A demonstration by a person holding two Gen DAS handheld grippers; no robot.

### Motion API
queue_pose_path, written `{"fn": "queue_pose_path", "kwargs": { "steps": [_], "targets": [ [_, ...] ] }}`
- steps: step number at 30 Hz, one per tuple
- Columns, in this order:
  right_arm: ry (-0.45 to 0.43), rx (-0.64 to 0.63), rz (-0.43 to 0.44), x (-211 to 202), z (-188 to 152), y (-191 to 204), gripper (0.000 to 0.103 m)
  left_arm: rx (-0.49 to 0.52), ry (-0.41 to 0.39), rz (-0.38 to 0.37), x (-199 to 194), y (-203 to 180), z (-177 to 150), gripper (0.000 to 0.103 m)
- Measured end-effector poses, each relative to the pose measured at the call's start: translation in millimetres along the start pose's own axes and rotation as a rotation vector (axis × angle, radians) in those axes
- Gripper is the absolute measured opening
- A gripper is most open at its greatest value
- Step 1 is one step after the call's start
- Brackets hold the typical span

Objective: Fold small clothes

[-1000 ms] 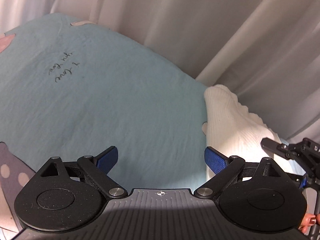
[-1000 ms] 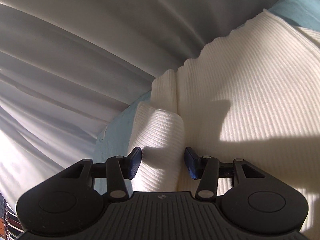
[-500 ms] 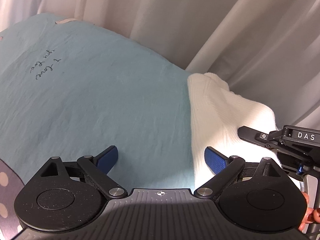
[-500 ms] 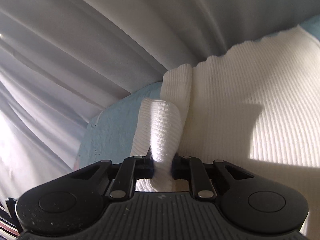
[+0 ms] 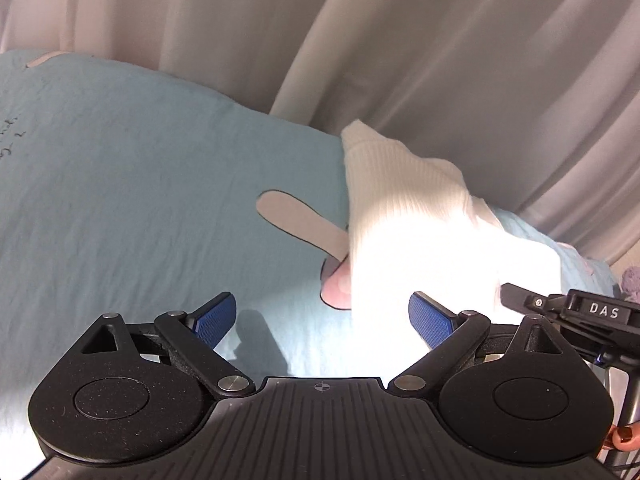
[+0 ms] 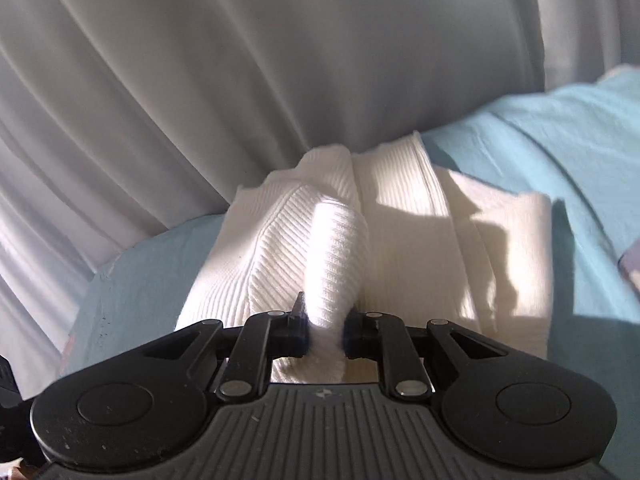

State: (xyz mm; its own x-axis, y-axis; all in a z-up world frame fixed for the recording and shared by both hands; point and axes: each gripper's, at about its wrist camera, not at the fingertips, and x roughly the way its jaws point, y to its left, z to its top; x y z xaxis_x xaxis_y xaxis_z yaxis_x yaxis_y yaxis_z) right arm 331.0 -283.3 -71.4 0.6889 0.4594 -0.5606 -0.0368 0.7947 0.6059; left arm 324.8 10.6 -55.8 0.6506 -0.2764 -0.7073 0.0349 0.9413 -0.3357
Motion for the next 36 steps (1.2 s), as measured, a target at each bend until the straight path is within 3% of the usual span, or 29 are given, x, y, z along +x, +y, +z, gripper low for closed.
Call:
{"fn": "queue_pose_path", "kwargs": {
  "steps": [4,6,8,10,13,15,17,22,25,30,36],
  "targets": [
    [0.014,0.169,0.153,2,4,-22,0.032,0.015,-0.001,0.01,3,-3,-5,0.097],
    [0.027,0.231,0.22,14,4,-25,0.047,0.015,0.006,0.012,3,-3,-3,0.097],
    [0.048,0.246,0.251,27,5,-19,0.047,0.022,0.007,0.022,3,-6,-3,0.097],
    [0.068,0.189,0.214,39,7,-4,0.047,0.032,0.007,0.031,3,-8,-4,0.097],
    [0.057,-0.015,0.065,39,7,28,0.028,0.039,0.012,0.049,1,-11,-2,0.097],
    [0.0,-0.191,-0.047,29,8,56,0.016,0.047,0.012,0.061,-3,-13,0,0.097],
    [-0.077,-0.316,-0.128,16,10,74,0.013,0.059,0.007,0.086,-9,-17,2,0.097],
    [-0.178,-0.437,-0.288,-8,14,74,0.013,0.104,0.013,0.081,-14,-29,2,0.097],
    [-0.2,-0.392,-0.351,-17,20,54,0.013,0.117,0.028,0.069,-12,-34,-1,0.097],
    [-0.165,-0.348,-0.412,-7,12,21,0.015,0.152,0.05,0.046,-8,-44,-9,0.097],
    [-0.211,-0.15,-0.336,-55,12,-5,0.036,0.217,0.028,0.033,-21,-52,-20,0.097]
  ]
}}
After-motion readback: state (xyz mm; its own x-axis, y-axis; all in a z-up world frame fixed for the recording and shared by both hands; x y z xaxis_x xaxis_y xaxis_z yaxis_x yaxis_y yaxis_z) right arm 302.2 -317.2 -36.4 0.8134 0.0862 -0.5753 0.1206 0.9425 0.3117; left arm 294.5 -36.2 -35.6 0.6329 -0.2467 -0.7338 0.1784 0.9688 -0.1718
